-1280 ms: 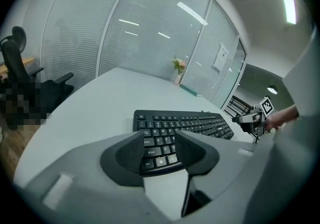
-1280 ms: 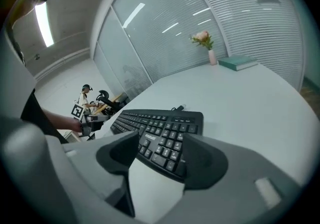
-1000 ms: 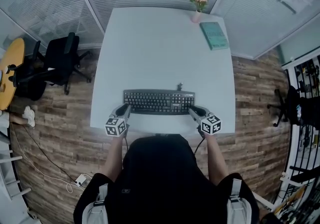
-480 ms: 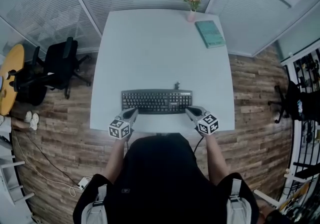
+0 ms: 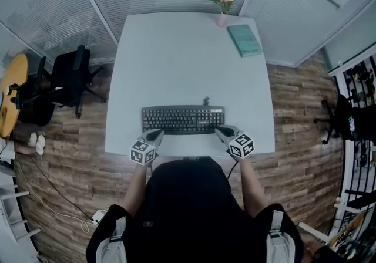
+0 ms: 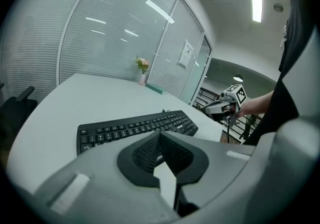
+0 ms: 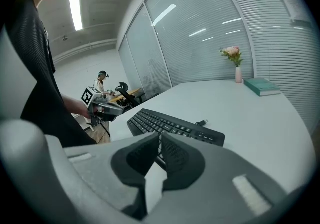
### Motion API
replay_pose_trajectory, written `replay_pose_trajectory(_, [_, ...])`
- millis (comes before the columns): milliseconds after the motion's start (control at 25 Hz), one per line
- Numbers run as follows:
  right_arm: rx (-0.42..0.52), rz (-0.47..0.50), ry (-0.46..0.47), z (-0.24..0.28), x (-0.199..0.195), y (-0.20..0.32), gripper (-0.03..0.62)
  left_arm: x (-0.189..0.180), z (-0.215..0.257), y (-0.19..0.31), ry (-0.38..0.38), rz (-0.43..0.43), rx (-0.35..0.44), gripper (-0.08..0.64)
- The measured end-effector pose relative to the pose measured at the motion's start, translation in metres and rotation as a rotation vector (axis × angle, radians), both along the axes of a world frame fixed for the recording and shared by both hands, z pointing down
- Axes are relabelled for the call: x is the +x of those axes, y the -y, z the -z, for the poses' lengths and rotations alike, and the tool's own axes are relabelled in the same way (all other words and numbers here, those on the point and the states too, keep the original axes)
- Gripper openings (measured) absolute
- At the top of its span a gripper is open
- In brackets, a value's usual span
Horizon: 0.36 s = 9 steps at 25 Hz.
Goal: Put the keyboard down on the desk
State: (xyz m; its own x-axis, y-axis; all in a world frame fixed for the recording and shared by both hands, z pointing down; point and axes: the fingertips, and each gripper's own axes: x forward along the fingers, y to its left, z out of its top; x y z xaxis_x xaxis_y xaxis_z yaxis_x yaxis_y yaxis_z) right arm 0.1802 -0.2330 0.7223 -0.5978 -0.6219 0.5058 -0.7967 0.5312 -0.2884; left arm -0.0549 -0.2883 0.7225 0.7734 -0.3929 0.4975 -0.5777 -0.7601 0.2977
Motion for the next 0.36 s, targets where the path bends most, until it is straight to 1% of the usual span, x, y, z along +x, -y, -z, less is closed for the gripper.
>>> replay_pose_trajectory(360, [-0.016, 0.012, -0.012, -0.008, -0.012, 0.008, 0.016, -0.006, -0.003, 0.002, -0.010, -0.007, -0.012, 0.009])
